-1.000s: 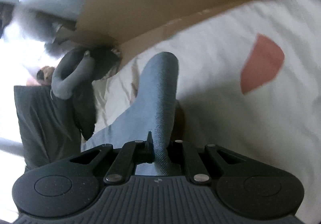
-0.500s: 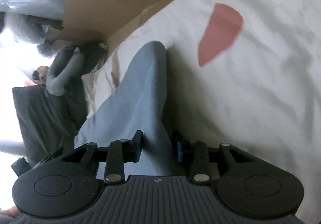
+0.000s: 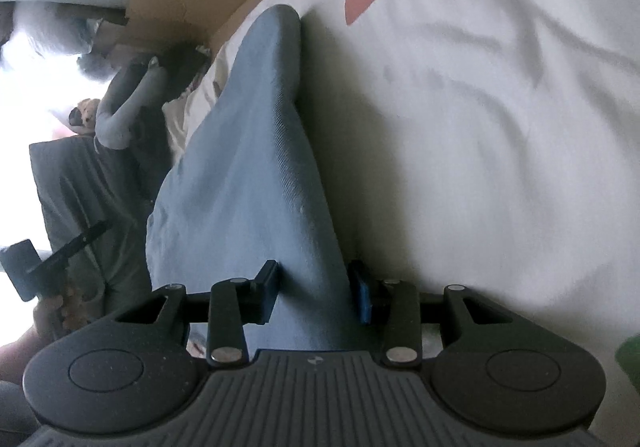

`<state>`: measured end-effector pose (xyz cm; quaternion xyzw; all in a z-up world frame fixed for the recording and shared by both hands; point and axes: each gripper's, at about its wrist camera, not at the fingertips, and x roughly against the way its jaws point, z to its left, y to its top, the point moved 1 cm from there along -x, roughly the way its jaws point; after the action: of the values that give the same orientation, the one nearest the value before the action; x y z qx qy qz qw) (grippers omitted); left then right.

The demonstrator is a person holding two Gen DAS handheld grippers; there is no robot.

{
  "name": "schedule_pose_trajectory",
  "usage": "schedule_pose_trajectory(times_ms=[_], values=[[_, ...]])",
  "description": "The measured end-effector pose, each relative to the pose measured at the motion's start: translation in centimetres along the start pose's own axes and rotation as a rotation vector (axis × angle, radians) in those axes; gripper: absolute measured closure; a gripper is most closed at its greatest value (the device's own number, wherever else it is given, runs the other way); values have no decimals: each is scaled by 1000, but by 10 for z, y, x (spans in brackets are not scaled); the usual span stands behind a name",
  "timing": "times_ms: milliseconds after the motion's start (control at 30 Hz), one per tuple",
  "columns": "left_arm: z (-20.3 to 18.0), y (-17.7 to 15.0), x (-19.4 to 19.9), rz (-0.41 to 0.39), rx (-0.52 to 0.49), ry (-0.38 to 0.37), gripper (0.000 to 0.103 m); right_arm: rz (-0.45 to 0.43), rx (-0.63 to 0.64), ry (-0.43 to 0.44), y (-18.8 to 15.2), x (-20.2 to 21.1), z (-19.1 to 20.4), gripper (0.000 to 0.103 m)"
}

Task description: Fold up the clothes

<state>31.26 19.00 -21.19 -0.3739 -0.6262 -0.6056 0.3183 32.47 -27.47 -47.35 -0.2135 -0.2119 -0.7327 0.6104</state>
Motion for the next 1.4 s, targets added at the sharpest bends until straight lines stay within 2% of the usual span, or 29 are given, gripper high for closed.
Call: schedule_pose_trajectory(times_ms=[133, 267, 333, 533, 667, 867, 1000, 1133, 1200, 1267, 1300, 1333, 1367, 1400], values=[[-14, 14, 5, 17, -32, 22, 48, 37, -73, 110, -4, 15, -6, 61], [-30, 26, 10, 31, -50, 51, 48, -32, -121, 187, -14, 28, -9, 59], [-37, 31, 14, 40, -36, 68, 48, -64, -141, 165, -21, 26, -10, 53], [-57, 36, 21, 46, 6, 93, 48, -125, -164, 90, -39, 21, -13, 53], [-63, 33, 17, 40, 71, 71, 48, -138, -199, 85, -47, 20, -14, 53], [-63, 21, 7, 65, 82, 27, 46, -162, -192, 19, -55, 9, -7, 53], [-59, 15, -4, 86, 70, -8, 46, -183, -242, 32, -59, 2, -8, 53], [-59, 9, -20, 114, 26, -50, 46, -232, -347, 132, -63, 7, -19, 54], [-58, 4, -28, 124, 17, -69, 46, -244, -391, 154, -64, 7, -23, 54], [-55, 0, -36, 137, 14, -86, 46, -248, -374, 135, -63, 5, -20, 54], [-55, -3, -39, 143, 12, -93, 46, -250, -363, 125, -63, 4, -18, 56], [-54, -6, -42, 148, 9, -98, 46, -253, -353, 114, -63, 3, -16, 71], [-53, -9, -45, 153, 7, -103, 46, -257, -334, 104, -62, 4, -12, 80], [-54, -13, -47, 156, 4, -108, 46, -267, -320, 105, -61, 5, -9, 81]])
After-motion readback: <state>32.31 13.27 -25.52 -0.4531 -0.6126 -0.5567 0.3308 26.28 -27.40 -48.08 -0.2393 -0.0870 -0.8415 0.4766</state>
